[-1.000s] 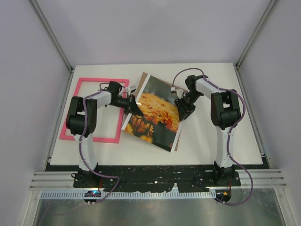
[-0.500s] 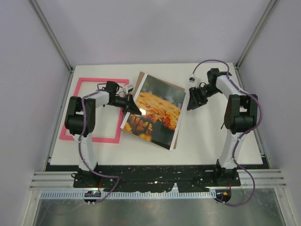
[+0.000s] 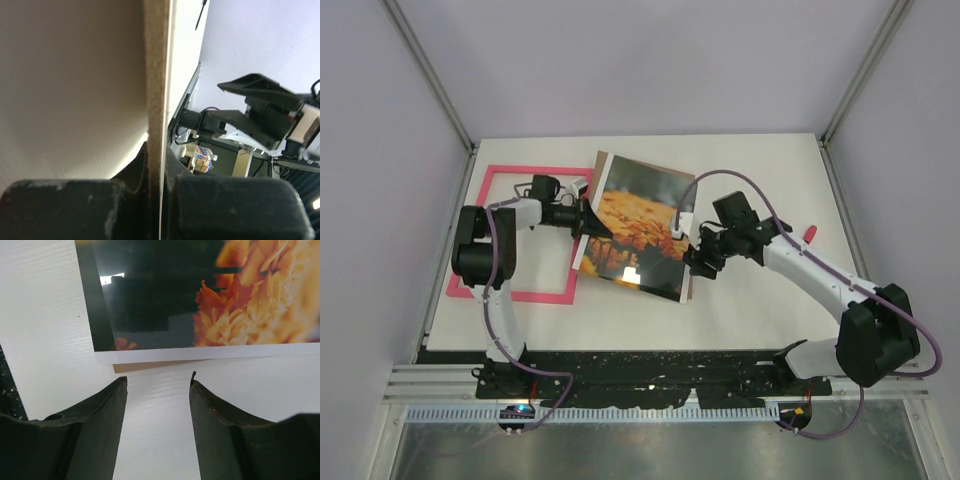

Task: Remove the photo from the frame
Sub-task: Adjust the photo at the center of the board.

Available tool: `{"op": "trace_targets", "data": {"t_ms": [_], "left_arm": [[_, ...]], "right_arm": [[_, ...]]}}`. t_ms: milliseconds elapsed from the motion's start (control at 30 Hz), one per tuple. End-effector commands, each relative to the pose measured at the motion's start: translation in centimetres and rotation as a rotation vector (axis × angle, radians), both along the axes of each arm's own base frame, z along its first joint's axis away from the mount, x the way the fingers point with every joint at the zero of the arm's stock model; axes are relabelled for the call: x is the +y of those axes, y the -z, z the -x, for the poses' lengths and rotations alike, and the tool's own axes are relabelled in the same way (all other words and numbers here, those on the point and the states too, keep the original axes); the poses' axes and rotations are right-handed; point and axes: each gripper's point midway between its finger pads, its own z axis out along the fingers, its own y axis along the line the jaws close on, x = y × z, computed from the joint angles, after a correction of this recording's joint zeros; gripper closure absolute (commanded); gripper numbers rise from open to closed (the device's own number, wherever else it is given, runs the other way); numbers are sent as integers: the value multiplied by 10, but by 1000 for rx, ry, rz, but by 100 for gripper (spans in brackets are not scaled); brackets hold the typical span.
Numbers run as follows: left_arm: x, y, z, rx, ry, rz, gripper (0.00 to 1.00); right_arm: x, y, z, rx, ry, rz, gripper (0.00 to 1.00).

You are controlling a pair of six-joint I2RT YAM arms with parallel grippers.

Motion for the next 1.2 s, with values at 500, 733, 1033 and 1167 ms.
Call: {"op": "trace_targets", "data": {"t_ms": [500,733,1033,1167], "left_arm": [[24,-26,-28,-45,-113,53,100],[29,-28,-30,-45,-127,61,100],[29,-30,-30,-47,-126,71,100],[29,-30,-31,-49,-126,72,100]], "right_arm": [[71,6,26,-728,-205,106,43],[85,25,32,-747,-185,125,46],[86,40,35,-708,-173,150,48],[86,43,27,-725,-150,170,52]]}}
